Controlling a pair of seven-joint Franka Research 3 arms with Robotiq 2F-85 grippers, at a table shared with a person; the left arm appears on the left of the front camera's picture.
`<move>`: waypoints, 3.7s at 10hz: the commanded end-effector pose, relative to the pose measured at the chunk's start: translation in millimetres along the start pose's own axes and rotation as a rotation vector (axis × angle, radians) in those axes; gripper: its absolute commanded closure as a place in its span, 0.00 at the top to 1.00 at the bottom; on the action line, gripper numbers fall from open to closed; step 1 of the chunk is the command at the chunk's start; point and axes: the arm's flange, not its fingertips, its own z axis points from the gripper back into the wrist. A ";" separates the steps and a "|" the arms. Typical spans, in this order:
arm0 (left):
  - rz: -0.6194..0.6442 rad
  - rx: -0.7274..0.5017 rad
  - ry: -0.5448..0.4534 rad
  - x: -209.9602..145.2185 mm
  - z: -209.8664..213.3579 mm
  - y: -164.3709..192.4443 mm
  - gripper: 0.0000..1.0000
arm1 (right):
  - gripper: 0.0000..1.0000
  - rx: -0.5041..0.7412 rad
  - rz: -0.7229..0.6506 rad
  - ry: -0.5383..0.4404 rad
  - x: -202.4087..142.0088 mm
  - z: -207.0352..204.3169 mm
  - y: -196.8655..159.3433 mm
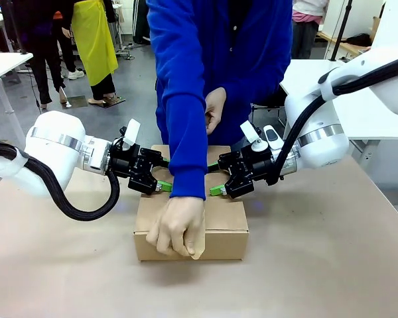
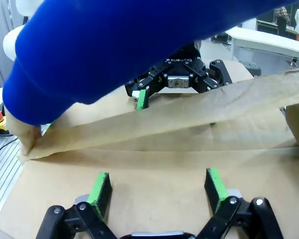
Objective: Pack the gift set into the box.
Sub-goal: Press and hold the closed box until the human finishes sealing it.
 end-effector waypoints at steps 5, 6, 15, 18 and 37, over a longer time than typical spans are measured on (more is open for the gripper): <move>-0.004 -0.001 0.005 -4.0 -1.0 -1.6 1.00 | 1.00 -0.009 0.023 -0.014 -5.2 -1.4 -0.1; -0.004 -0.001 0.005 -4.0 -1.0 -1.6 1.00 | 1.00 -0.009 0.023 -0.014 -5.2 -1.4 -0.1; -0.004 -0.001 0.005 -4.0 -1.0 -1.6 1.00 | 1.00 -0.009 0.023 -0.014 -5.2 -1.4 -0.1; -0.004 -0.001 0.005 -4.0 -1.0 -1.6 1.00 | 1.00 -0.009 0.023 -0.014 -5.2 -1.4 -0.1; -0.004 -0.001 0.005 -4.0 -1.0 -1.6 1.00 | 1.00 -0.009 0.023 -0.014 -5.2 -1.4 -0.1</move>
